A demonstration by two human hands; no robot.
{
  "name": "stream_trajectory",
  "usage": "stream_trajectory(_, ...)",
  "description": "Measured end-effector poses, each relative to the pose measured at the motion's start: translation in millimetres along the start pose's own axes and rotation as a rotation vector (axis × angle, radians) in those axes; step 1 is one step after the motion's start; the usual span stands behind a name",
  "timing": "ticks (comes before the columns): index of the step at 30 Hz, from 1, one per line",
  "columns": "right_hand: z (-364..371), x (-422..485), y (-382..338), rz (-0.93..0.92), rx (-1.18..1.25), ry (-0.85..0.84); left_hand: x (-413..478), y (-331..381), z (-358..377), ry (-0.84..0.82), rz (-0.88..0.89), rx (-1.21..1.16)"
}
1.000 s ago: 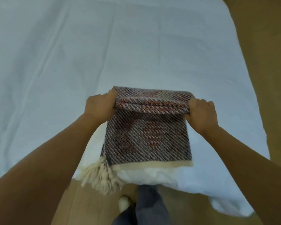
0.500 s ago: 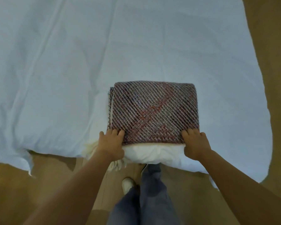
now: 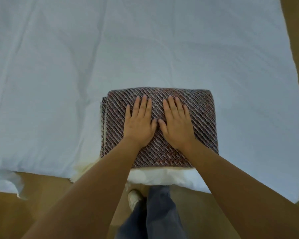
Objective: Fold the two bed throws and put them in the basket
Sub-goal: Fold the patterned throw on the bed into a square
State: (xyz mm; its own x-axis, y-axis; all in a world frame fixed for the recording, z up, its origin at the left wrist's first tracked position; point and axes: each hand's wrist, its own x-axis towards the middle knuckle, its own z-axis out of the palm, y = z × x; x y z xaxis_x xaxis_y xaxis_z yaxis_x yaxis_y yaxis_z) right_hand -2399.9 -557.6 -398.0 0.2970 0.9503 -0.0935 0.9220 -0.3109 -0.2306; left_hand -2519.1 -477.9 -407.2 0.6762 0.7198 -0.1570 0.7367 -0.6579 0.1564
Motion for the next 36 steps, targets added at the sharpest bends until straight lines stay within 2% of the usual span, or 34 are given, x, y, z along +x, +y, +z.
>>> stream_trajectory(9, 44.5, 17.2, 61.0, 0.103, 0.025, -0.045, 21.8, -25.2, 51.5, -0.062, -0.190, -0.064)
stream_trajectory(16, 62.4, 33.3, 65.8, 0.101, 0.087, -0.036, 34.0, -28.3, 59.8, -0.057, -0.195, -0.138)
stream_trajectory(25, 29.7, 41.3, 44.3, 0.123, 0.081, -0.111, 23.9, -28.6, 29.0, -0.092, -0.176, -0.167)
stream_trajectory(28, 15.5, 55.8, 18.8, 0.023, 0.104, -0.152, 24.9, -26.2, 14.5, -0.093, -0.196, -0.230)
stream_trajectory(30, 9.3, 66.4, -2.2, -0.082, 0.131, -0.183, 22.3, -28.7, 3.4, 0.019, -0.211, -0.276)
stream_trajectory(32, 4.2, 79.3, -23.0, -0.163, 0.193, -0.222, 19.3, -39.8, -6.3, 0.187, -0.332, -0.310)
stream_trajectory(33, 1.7, 87.2, -33.1, -0.201, 0.222, -0.229, 18.5, -48.0, -11.5, 0.230, -0.458, -0.369)
stream_trajectory(36, -8.1, 118.4, -65.1, -0.286, 0.285, -0.205, 16.8, -71.4, -21.1, 0.206, -0.915, -0.642)
